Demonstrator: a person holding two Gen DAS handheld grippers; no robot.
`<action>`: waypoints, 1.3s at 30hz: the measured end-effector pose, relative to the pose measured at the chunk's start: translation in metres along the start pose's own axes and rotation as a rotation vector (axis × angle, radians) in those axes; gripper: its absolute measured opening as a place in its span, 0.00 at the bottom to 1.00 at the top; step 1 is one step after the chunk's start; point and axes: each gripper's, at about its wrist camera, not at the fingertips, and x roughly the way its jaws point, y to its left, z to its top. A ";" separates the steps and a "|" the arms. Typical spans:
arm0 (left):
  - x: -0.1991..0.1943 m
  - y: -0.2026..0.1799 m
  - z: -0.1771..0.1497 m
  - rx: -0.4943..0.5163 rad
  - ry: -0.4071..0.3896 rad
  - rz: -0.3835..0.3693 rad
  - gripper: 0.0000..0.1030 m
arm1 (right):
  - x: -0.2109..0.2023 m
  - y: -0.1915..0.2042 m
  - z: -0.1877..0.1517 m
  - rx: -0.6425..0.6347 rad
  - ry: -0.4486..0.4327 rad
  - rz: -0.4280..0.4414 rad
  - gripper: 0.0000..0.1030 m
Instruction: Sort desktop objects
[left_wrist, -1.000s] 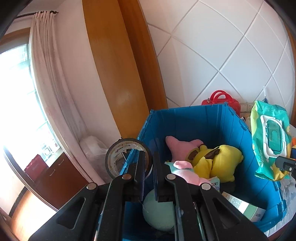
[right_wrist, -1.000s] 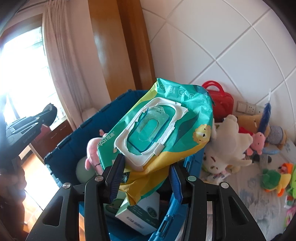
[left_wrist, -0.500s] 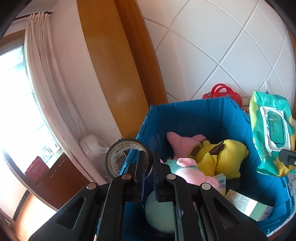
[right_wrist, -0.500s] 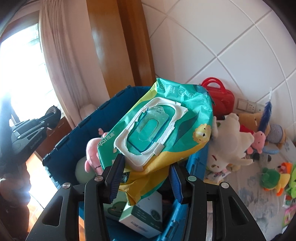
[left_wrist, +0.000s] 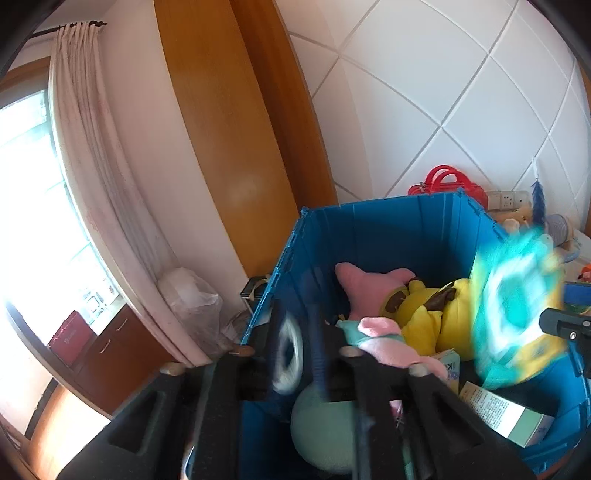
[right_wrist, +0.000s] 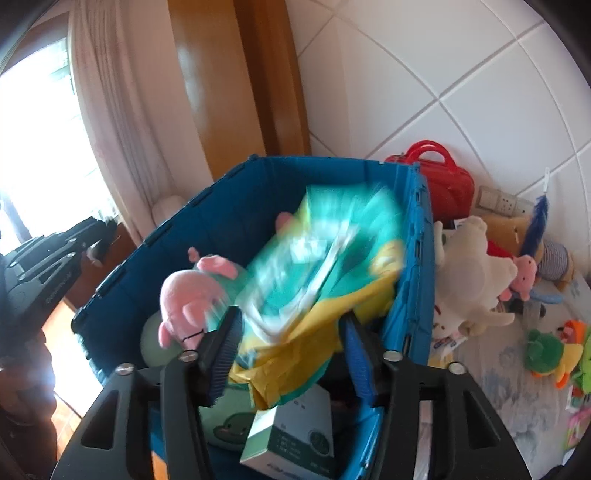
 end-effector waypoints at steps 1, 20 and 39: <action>-0.002 0.000 0.000 0.000 -0.017 0.000 0.84 | 0.000 0.000 0.001 -0.001 -0.005 -0.003 0.62; -0.043 -0.007 0.006 -0.054 -0.180 -0.010 1.00 | -0.030 0.002 0.000 -0.001 -0.072 0.017 0.64; -0.097 -0.035 -0.006 -0.121 -0.248 -0.086 1.00 | -0.072 -0.007 -0.043 0.029 -0.097 -0.008 0.66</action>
